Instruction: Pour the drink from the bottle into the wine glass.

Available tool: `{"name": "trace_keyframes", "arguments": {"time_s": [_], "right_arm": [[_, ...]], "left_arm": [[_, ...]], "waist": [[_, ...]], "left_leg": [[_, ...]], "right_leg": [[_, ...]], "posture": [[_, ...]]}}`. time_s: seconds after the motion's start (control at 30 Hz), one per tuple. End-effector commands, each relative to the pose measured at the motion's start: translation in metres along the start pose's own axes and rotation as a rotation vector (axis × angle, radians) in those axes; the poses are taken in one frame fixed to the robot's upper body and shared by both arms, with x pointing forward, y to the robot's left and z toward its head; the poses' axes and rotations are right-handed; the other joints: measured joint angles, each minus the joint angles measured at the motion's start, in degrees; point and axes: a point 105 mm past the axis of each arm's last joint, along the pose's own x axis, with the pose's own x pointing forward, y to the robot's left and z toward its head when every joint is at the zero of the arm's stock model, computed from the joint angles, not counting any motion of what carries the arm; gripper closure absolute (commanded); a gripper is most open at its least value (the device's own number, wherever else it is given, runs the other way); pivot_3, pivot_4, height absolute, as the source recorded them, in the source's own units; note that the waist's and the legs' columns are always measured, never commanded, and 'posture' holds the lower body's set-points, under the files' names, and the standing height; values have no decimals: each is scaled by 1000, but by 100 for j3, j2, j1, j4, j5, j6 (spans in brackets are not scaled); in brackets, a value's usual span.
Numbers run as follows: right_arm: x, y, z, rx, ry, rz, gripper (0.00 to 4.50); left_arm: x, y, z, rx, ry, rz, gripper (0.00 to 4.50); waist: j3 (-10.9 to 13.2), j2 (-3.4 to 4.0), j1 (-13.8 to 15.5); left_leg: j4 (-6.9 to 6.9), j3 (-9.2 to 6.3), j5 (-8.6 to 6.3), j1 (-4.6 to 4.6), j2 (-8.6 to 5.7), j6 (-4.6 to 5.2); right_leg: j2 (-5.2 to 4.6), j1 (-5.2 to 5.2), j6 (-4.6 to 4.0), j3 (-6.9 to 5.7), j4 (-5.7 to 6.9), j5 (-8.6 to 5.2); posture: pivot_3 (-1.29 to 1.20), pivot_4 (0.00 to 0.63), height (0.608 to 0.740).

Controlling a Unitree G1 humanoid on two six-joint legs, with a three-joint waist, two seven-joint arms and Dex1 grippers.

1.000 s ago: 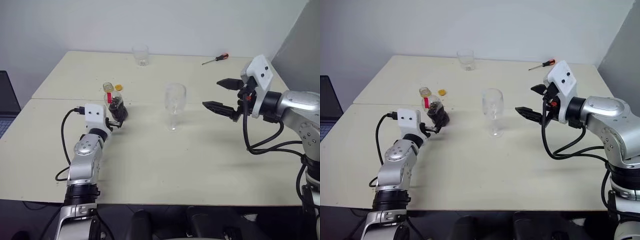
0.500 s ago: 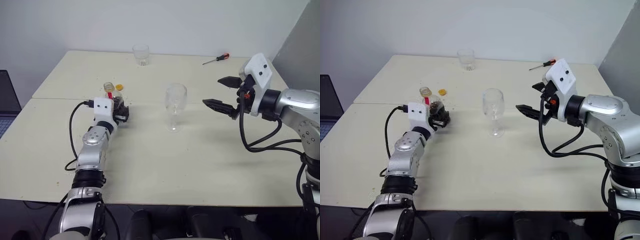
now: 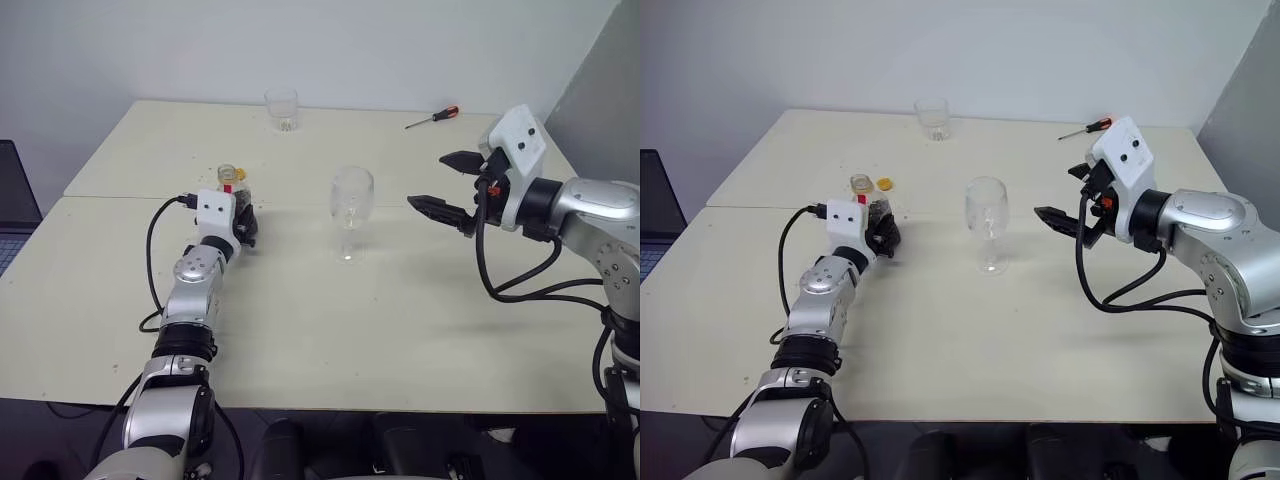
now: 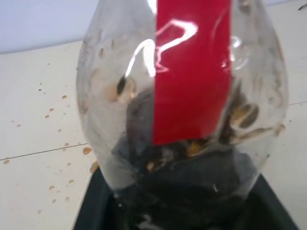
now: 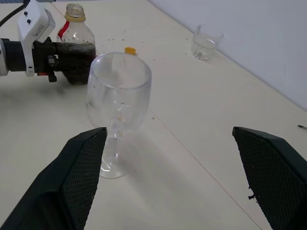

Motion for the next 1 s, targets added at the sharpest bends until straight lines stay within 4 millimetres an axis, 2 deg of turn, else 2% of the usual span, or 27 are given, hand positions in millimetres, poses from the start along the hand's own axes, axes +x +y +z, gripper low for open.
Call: {"name": "trace_keyframes", "arguments": {"time_s": [0.03, 0.13, 0.67, 0.87, 1.0], "right_arm": [[-5, -1, 8, -39, -20, -24, 0], [-5, -2, 8, -43, -18, -27, 0], [-5, -6, 9, -58, -17, -42, 0], [-6, -6, 10, -59, -19, -44, 0], [-6, -6, 11, -60, -24, -43, 0]], "left_arm": [[4, 1, 19, 22, -68, -2, 3474], [4, 1, 20, 15, -78, 1, 3615], [5, 1, 30, -14, -116, -12, 3628], [7, 1, 38, -13, -129, -18, 3628], [9, 1, 50, -1, -152, -30, 3628]], "waist": [[0, 0, 0], [0, 0, 0], [0, 0, 1], [0, 0, 0], [0, -1, 1]], "left_leg": [[0, 0, 0, 0, 0, 0], [0, 0, 0, 0, 0, 0], [0, 0, 0, -5, 0, 0], [1, -1, 0, -9, 0, 0], [1, -1, 0, -12, 0, 0]], "right_leg": [[0, 0, 0, -1, 0, 0], [0, -1, 0, -1, 0, 0], [0, -5, 0, -1, 1, 0], [0, -8, 0, -2, 1, 0], [1, -9, 0, -3, 1, 0]], "posture": [[0, 150, 740], [0, 150, 740], [0, 150, 740], [0, 150, 740], [0, 150, 740]]}}
